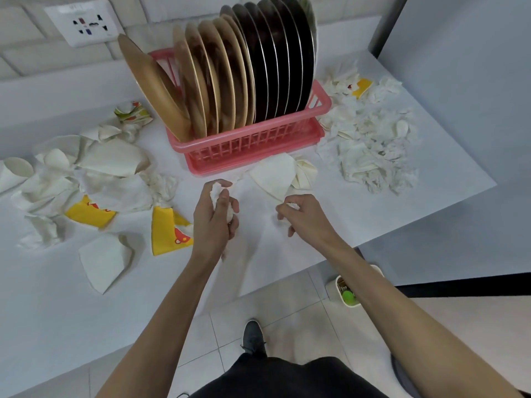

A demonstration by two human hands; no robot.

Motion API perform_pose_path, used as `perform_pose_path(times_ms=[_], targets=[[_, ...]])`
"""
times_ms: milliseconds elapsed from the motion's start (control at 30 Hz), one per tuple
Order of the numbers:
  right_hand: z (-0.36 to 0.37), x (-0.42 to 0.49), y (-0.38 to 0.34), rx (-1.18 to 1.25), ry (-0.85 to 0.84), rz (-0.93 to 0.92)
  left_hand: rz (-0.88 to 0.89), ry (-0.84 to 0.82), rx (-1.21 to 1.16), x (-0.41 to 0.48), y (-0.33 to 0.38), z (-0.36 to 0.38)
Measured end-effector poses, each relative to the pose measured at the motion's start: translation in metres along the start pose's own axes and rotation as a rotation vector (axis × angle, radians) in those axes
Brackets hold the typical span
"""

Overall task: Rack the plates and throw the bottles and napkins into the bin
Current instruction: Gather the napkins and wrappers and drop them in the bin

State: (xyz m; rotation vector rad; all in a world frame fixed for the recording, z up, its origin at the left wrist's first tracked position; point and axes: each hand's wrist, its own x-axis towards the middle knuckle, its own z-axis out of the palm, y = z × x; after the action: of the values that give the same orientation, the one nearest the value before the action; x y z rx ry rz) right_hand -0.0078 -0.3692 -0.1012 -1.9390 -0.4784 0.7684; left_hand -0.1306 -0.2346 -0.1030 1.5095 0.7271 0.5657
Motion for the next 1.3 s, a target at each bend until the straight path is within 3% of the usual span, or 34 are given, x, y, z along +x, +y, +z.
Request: perform_pose_path(times_ms=[133, 367, 500, 633, 933, 1100, 1300], targets=[[-0.010, -0.007, 0.006, 0.066, -0.054, 0.073, -0.030, -0.009, 0.025, 0.000, 0.001, 0.010], [-0.018, -0.007, 0.015, -0.080, -0.063, 0.044, -0.164, -0.082, 0.024, -0.001, -0.002, 0.018], [-0.019, -0.011, 0.013, -0.149, -0.086, -0.028, -0.171, -0.072, -0.056, -0.001, -0.002, 0.020], [-0.024, -0.016, 0.013, -0.076, -0.172, 0.017, -0.188, -0.099, -0.169, 0.001, -0.002, 0.021], [-0.035, -0.027, 0.021, -0.099, -0.157, 0.133, -0.134, -0.214, 0.007, 0.004, -0.011, 0.041], [-0.053, -0.045, 0.039, 0.055, -0.031, 0.226, -0.239, -0.251, -0.052, 0.000, -0.008, 0.072], [-0.101, -0.094, 0.086, 0.192, 0.183, 0.313, -0.270, -0.521, -0.073, -0.011, -0.010, 0.128]])
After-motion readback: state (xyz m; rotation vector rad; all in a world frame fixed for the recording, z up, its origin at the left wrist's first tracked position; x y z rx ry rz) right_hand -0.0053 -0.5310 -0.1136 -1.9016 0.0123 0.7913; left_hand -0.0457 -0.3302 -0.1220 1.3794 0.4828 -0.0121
